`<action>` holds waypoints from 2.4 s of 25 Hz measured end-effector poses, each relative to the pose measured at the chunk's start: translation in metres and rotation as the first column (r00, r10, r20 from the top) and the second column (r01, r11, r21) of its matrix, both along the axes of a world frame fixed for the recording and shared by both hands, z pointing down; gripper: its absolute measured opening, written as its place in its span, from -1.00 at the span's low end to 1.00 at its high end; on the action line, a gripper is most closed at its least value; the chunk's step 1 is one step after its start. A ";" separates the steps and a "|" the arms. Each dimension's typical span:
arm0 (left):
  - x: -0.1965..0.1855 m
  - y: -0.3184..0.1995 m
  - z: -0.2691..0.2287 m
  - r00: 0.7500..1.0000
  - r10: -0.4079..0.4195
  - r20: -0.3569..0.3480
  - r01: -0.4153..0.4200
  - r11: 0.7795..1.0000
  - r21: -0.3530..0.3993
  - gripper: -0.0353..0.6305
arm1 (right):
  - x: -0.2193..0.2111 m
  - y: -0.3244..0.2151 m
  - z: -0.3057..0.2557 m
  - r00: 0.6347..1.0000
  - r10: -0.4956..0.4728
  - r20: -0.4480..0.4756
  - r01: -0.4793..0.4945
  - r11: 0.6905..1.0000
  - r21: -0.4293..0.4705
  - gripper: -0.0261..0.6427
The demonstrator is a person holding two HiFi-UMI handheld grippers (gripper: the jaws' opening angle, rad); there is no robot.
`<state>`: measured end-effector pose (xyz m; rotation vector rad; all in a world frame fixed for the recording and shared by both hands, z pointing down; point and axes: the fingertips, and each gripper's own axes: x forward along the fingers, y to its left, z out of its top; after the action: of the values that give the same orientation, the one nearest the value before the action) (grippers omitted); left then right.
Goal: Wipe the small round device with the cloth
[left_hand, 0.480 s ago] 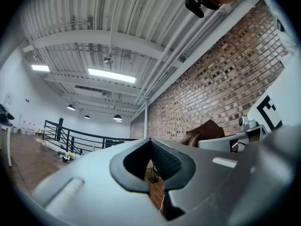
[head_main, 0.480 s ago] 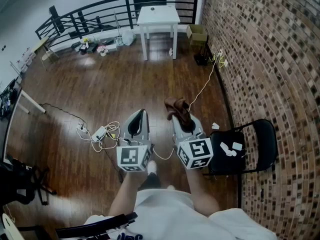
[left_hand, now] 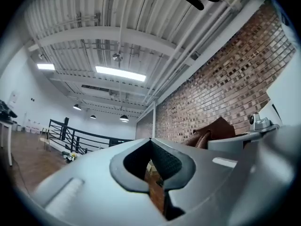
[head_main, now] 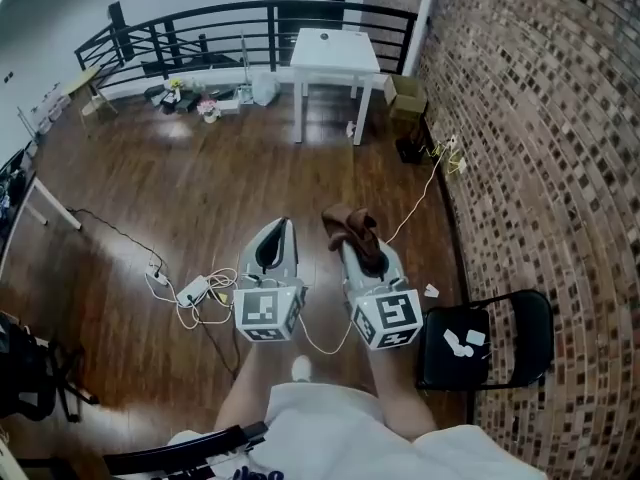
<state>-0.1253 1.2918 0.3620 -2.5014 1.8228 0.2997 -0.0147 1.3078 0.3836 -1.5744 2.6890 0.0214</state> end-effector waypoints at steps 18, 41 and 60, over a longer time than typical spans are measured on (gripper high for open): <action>0.012 -0.146 0.016 0.999 0.044 0.024 -0.043 0.997 -0.065 -0.85 | 0.007 -0.145 0.017 1.000 0.004 0.009 -0.004 0.999 -0.044 -0.83; 0.104 -0.307 0.020 0.990 0.053 0.128 -0.044 0.996 -0.072 -0.85 | 0.089 -0.320 0.000 0.996 -0.024 0.083 0.026 0.999 -0.022 -0.83; 0.045 -0.483 0.011 0.996 0.051 0.067 -0.048 0.998 -0.045 -0.85 | 0.022 -0.489 -0.009 1.000 -0.028 0.007 0.028 1.000 0.005 -0.83</action>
<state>-0.0799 0.8089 0.3733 -2.5548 1.7630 0.1757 0.0075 0.8189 0.3748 -1.5316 2.7031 0.0215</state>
